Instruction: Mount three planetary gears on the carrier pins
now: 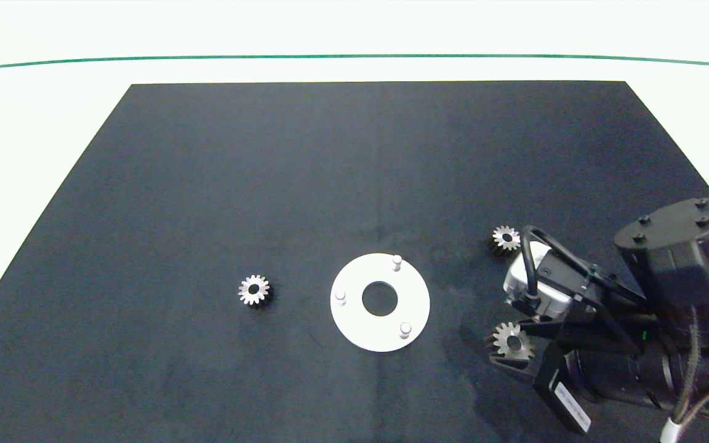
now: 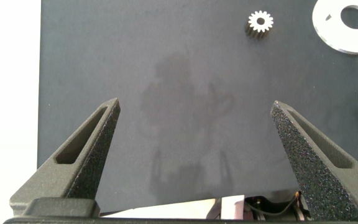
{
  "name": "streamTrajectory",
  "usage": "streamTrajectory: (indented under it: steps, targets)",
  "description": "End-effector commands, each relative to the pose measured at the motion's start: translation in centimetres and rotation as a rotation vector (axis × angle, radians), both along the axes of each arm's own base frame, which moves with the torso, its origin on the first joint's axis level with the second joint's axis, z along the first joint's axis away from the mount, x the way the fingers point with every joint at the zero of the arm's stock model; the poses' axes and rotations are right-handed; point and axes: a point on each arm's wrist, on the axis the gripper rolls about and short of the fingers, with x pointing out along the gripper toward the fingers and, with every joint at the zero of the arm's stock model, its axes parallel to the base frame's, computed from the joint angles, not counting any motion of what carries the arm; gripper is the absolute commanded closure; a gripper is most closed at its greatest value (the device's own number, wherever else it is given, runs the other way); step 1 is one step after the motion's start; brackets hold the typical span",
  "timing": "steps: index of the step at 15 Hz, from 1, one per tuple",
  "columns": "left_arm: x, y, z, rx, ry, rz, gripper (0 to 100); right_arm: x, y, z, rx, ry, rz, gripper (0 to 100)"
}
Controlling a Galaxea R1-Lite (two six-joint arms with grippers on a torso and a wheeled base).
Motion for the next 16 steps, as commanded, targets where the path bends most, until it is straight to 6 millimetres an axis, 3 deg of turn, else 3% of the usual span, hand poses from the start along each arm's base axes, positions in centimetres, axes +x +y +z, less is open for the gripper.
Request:
streamTrajectory:
  steps: [1,7,16]
  targets:
    - [0.0,0.0,0.0,0.001,0.005,0.002,0,1.2,2.3,0.1,-0.009,0.006,0.034,93]
    - [0.0,0.0,0.3,0.000,-0.004,0.000,0,1.8,5.8,-0.6,-0.045,0.032,0.100,93]
    - [0.3,0.0,0.7,0.000,-0.007,0.002,0,3.4,7.6,-0.1,-0.044,0.018,0.087,93]
